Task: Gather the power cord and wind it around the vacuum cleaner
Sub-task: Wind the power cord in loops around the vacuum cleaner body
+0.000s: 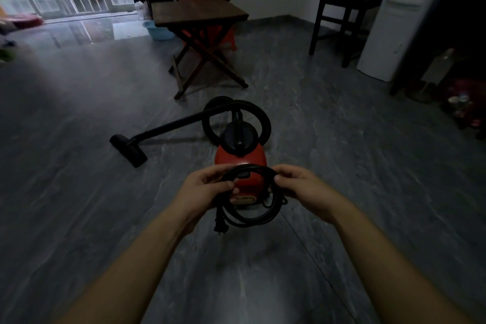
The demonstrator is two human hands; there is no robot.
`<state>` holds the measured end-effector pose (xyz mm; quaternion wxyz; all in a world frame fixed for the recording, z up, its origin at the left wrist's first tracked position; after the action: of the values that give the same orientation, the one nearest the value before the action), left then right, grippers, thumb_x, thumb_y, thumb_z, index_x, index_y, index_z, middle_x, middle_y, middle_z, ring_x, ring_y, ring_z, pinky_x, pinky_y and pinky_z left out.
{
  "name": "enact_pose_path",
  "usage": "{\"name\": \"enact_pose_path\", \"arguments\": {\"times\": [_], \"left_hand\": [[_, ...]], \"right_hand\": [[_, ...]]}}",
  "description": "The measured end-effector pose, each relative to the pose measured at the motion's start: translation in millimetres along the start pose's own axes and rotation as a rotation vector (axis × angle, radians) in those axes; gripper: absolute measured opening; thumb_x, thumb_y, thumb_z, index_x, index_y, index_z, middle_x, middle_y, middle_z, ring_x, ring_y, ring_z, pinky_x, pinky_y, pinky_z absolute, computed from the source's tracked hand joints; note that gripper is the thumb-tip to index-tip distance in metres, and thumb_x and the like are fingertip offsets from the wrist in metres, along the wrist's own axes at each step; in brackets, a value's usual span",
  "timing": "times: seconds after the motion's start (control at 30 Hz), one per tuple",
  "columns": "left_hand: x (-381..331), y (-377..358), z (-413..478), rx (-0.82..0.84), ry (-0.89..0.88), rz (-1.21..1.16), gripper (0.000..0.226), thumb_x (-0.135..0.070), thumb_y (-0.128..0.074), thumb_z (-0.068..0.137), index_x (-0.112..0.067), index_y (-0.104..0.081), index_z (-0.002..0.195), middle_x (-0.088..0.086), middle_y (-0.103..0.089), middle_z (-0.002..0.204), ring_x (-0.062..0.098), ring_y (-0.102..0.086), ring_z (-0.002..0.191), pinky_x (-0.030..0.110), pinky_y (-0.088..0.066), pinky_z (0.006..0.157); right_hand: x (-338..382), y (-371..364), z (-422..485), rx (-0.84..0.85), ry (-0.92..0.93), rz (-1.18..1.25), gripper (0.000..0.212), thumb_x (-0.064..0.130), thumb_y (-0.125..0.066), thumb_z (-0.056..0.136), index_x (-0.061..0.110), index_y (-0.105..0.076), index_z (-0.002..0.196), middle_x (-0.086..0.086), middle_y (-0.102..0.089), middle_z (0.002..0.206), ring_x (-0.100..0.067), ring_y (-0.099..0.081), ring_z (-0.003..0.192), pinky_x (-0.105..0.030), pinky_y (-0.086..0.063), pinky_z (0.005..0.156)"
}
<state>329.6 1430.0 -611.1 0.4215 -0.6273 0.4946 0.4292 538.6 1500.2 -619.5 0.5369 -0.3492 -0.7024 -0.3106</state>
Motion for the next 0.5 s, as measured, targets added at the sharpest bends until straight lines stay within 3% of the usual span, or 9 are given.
{"name": "enact_pose_path", "arguments": {"times": [0.07,0.2,0.27,0.33,0.4,0.5], "left_hand": [[1.4,0.4,0.5,0.010,0.005,0.002,0.039,0.011,-0.058,0.088,-0.015,-0.071,0.114,0.009,-0.075,0.105,0.022,-0.072,0.086,0.037,-0.059,0.080],[1.2,-0.2,2.3,-0.018,0.007,-0.015,0.039,0.012,-0.058,0.086,-0.014,-0.071,0.112,0.008,-0.075,0.107,0.024,-0.072,0.091,0.038,-0.059,0.083],[0.0,-2.1,1.4,-0.027,-0.020,0.054,0.035,0.006,-0.063,0.086,-0.016,-0.071,0.112,0.004,-0.076,0.104,0.022,-0.073,0.091,0.030,-0.059,0.076],[0.9,-4.1,0.0,-0.038,-0.045,0.110,0.025,-0.004,-0.067,0.088,-0.018,-0.072,0.108,0.005,-0.077,0.099,0.021,-0.074,0.088,0.022,-0.056,0.069],[2.6,-5.5,0.0,-0.045,-0.060,0.131,0.017,-0.010,-0.069,0.087,-0.018,-0.074,0.102,0.010,-0.077,0.095,0.024,-0.074,0.090,0.024,-0.056,0.071],[-0.3,-7.6,0.7,-0.068,-0.084,0.093,0.023,-0.005,-0.068,0.088,-0.012,-0.070,0.110,0.012,-0.077,0.090,0.024,-0.074,0.084,0.023,-0.057,0.068]], "right_hand": [[2.7,-2.2,-1.5,0.040,-0.010,-0.004,0.029,0.009,-0.046,0.102,0.014,-0.065,0.123,-0.008,-0.073,0.107,-0.015,-0.067,0.096,-0.020,-0.054,0.082],[2.5,-6.1,0.7,0.033,0.018,-0.030,0.030,0.013,-0.045,0.103,0.023,-0.066,0.123,0.002,-0.068,0.084,-0.016,-0.064,0.092,-0.030,-0.051,0.092],[3.3,-5.3,2.3,-0.004,0.026,0.025,0.031,0.011,-0.046,0.102,0.023,-0.068,0.120,0.000,-0.067,0.086,-0.015,-0.063,0.092,-0.028,-0.052,0.091],[3.7,-3.6,2.5,-0.029,0.028,0.071,0.031,0.009,-0.046,0.102,0.021,-0.068,0.119,0.001,-0.069,0.088,-0.011,-0.065,0.090,-0.023,-0.054,0.084],[3.9,-2.0,2.1,-0.049,0.031,0.111,0.031,0.008,-0.043,0.102,0.018,-0.067,0.118,0.012,-0.070,0.077,0.000,-0.065,0.076,-0.017,-0.050,0.071],[4.5,0.4,2.1,-0.098,0.048,0.127,0.032,0.006,-0.042,0.103,0.023,-0.069,0.108,0.016,-0.071,0.072,0.006,-0.065,0.069,-0.015,-0.048,0.068]]}}
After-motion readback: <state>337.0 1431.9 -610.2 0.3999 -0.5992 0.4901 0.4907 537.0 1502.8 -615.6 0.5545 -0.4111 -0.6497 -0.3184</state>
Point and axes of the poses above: each hand's wrist, its own z-axis towards the middle knuckle, its own y-axis out of the back of the hand, x = y × z, the point moved 3 cm from there along z, towards the middle knuckle
